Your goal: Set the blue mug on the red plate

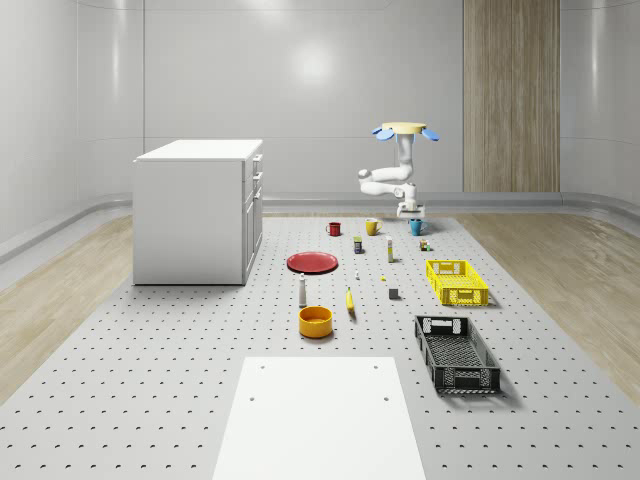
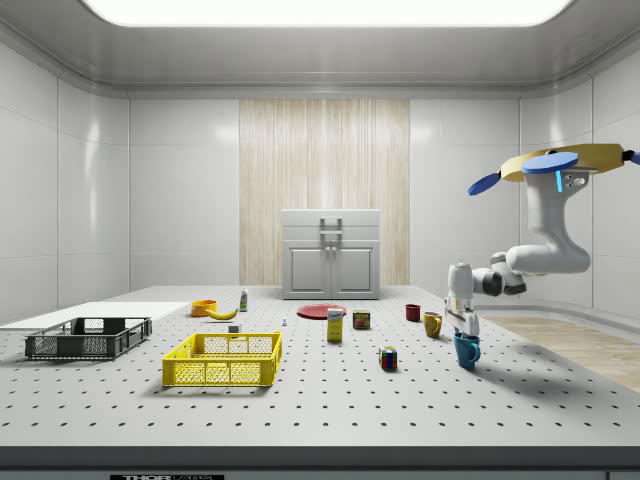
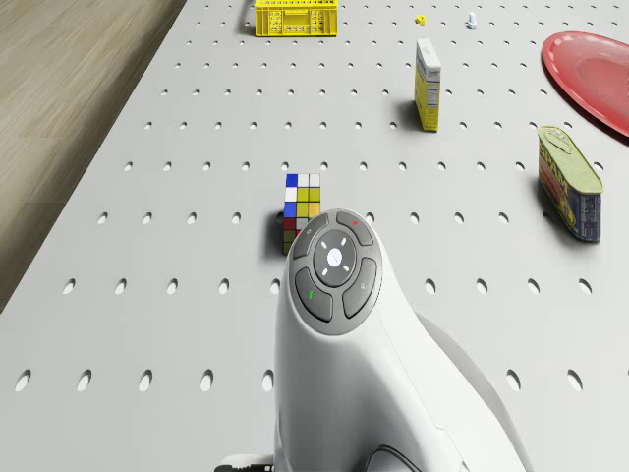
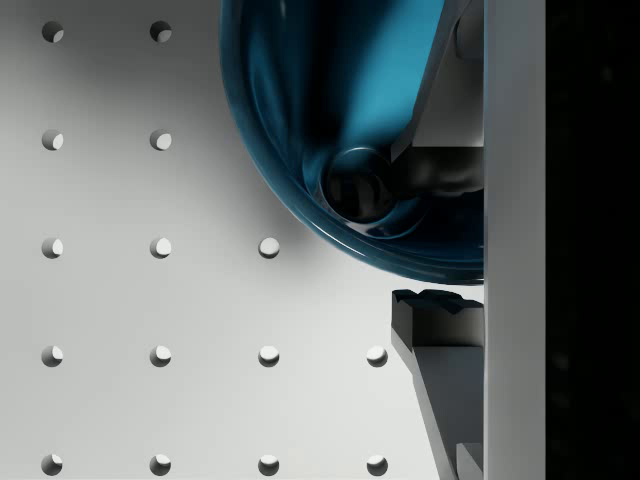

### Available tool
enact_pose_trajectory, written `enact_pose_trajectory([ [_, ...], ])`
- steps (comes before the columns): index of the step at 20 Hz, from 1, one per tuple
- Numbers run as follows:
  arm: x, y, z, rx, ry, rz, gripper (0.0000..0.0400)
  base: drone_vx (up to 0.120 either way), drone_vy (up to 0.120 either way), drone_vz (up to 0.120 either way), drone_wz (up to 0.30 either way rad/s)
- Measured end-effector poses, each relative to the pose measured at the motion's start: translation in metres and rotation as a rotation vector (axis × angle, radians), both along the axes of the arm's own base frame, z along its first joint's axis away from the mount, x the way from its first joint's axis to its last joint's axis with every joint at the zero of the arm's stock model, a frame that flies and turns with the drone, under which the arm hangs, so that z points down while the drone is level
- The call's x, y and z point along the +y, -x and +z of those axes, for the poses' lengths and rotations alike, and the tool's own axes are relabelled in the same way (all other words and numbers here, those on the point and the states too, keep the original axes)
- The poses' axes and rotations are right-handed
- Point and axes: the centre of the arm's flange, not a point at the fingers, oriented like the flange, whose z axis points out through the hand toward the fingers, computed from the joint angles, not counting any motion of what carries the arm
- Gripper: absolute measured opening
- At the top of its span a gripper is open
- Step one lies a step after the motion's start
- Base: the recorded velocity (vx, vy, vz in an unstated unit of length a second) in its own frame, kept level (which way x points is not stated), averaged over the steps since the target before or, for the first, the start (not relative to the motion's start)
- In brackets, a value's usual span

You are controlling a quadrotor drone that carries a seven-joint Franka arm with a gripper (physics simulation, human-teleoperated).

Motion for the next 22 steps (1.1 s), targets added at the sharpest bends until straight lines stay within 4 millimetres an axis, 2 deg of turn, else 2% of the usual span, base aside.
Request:
enact_pose_trajectory([
  [5, 0.000, 0.000, -0.003, 0.000, 0.000, 0.000, 0.0106, 0.000, 0.000, 0.000, 0.000],
  [8, 0.000, 0.000, -0.012, 0.000, 0.000, 0.000, 0.0103, 0.013, -0.013, 0.107, 0.000],
  [14, 0.000, 0.000, -0.026, 0.000, 0.000, 0.000, 0.0101, 0.120, -0.120, 0.120, 0.000],
  [22, 0.000, 0.000, -0.031, 0.000, 0.000, 0.000, 0.0100, 0.120, -0.120, 0.120, 0.000],
])
